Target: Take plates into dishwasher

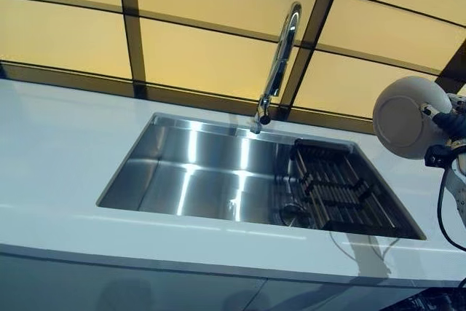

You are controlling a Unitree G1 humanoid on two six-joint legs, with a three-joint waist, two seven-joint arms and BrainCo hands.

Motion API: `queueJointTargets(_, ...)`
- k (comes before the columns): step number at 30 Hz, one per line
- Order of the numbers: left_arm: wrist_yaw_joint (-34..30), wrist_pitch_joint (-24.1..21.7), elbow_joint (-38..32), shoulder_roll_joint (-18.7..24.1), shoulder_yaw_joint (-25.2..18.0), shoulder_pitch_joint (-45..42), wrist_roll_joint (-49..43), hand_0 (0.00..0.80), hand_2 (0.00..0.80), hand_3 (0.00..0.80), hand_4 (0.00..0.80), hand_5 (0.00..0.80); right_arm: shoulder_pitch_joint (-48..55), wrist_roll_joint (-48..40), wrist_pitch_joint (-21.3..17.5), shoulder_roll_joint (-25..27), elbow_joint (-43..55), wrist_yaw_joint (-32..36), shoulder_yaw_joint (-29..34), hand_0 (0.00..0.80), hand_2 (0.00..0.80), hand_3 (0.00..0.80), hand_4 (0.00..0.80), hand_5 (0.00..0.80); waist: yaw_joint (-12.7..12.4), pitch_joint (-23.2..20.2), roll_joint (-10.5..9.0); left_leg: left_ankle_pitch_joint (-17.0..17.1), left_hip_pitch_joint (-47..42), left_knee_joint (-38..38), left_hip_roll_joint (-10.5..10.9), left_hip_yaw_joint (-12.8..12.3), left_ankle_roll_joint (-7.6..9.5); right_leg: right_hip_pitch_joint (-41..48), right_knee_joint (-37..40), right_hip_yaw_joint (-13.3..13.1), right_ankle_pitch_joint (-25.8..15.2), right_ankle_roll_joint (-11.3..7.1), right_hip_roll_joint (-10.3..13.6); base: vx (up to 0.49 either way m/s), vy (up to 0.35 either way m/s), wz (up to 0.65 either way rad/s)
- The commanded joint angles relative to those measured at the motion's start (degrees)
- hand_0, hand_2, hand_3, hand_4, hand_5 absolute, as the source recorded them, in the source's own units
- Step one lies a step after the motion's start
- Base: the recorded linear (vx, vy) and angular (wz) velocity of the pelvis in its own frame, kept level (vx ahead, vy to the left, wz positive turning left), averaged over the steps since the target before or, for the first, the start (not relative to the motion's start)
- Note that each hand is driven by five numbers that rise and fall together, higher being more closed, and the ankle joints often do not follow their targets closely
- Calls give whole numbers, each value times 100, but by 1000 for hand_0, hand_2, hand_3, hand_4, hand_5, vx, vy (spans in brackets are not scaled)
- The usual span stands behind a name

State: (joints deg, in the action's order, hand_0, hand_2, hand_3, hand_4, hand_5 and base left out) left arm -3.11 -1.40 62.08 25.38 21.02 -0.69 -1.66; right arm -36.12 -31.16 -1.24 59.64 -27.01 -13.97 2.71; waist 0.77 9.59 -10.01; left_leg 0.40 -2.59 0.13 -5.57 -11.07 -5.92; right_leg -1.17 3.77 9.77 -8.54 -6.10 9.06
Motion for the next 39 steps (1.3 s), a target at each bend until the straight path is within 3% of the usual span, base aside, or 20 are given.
queueJointTargets(1,67,-99,240,-196,77,-63,-57,0,0,0,0,0,-263,-198,-443,766,372,-273,447,800,800,800,800,800,-74,-168,278,-518,-237,-256,662,-12,854,33,-388,11,306,-269,-302,-19,87,-11)
queueJointTargets(10,99,-100,397,-181,72,-40,-119,0,0,0,0,0,-143,-376,-432,1180,270,-471,708,800,800,800,800,800,93,-350,237,-554,-394,-340,676,-140,854,-77,-431,-54,147,-361,-271,-16,65,-13)
queueJointTargets(18,33,-79,491,-160,73,2,-335,0,0,0,0,0,-37,-413,-169,1505,140,-537,888,800,800,800,800,800,267,-422,208,-625,-521,-308,630,-383,825,-190,-489,-39,61,-392,-292,24,28,-18)
queueJointTargets(21,76,-72,515,-156,147,11,-300,0,0,0,0,0,150,-344,-65,1570,124,-444,1007,800,800,800,800,800,364,-442,216,-651,-543,-251,583,-476,849,-192,-534,-146,38,-392,-192,23,-34,-48)
queueJointTargets(23,81,-82,523,-117,97,42,-260,0,0,0,0,0,352,-354,-66,1605,54,-345,1143,800,800,800,800,800,426,-460,209,-657,-575,-244,511,-534,816,-180,-390,-263,-203,-465,23,43,-175,-55)
queueJointTargets(27,-11,23,443,14,70,158,-267,0,0,0,0,0,779,-236,16,1597,-33,-102,1487,800,800,800,800,800,492,-415,263,-585,-602,-226,176,-574,680,-295,-349,-463,-642,-606,505,34,-278,-5)
queueJointTargets(29,-61,57,439,164,16,180,-289,0,0,0,0,0,871,-135,79,1567,-87,-23,1524,800,800,800,800,800,446,-378,268,-530,-607,-234,-15,-611,606,-359,-357,-406,-793,-664,693,23,-457,-2)
queueJointTargets(30,-118,115,452,326,-86,189,-354,0,0,0,0,0,844,-83,158,1536,-97,-35,1448,800,800,800,800,800,371,-352,222,-506,-622,-231,-158,-708,551,-394,-325,-203,-881,-713,804,30,-388,-11)
queueJointTargets(32,-171,141,491,485,-209,170,-442,0,0,0,0,0,759,-151,211,1506,-93,-97,1324,800,800,800,800,800,299,-335,198,-600,-702,-227,-307,-733,496,-377,-296,-35,-871,-795,809,74,-455,-32)
queueJointTargets(33,-189,145,486,508,-253,151,-460,0,0,0,0,0,692,-165,216,1495,-99,-112,1252,800,800,800,800,800,311,-296,171,-545,-683,-182,-338,-811,493,-391,-312,25,-912,-741,805,153,-773,-57)
queueJointTargets(34,-199,175,559,655,-404,136,-548,0,0,0,0,0,592,-283,168,1439,-116,-142,1144,800,800,800,800,800,242,-306,93,-644,-706,-139,-510,-857,455,-274,-179,184,-665,-786,663,87,-559,-48)
queueJointTargets(35,-187,179,566,663,-421,132,-546,0,0,0,0,0,569,-304,150,1433,-127,-139,1124,800,800,800,800,800,247,-301,86,-648,-706,-125,-530,-860,446,-242,-149,202,-639,-779,642,203,-793,-28)
queueJointTargets(36,-152,230,610,671,-473,166,-544,0,0,0,0,0,564,-431,62,1435,-130,-145,1102,800,800,800,800,800,257,-321,54,-652,-624,-74,-628,-744,423,-65,-114,36,-402,-721,504,57,-523,-11)
queueJointTargets(37,-138,250,598,649,-515,139,-496,0,0,0,0,0,614,-481,14,1407,-63,-178,1131,800,800,800,800,800,272,-304,45,-551,-552,12,-710,-762,380,-59,-240,71,-226,-630,435,67,-603,8)
queueJointTargets(39,-161,69,582,452,-559,22,-221,0,0,0,0,0,549,-432,118,1352,209,-166,1151,800,800,800,800,800,295,-353,168,-393,-605,-28,-889,-816,219,53,-332,171,134,-571,313,23,-310,17)
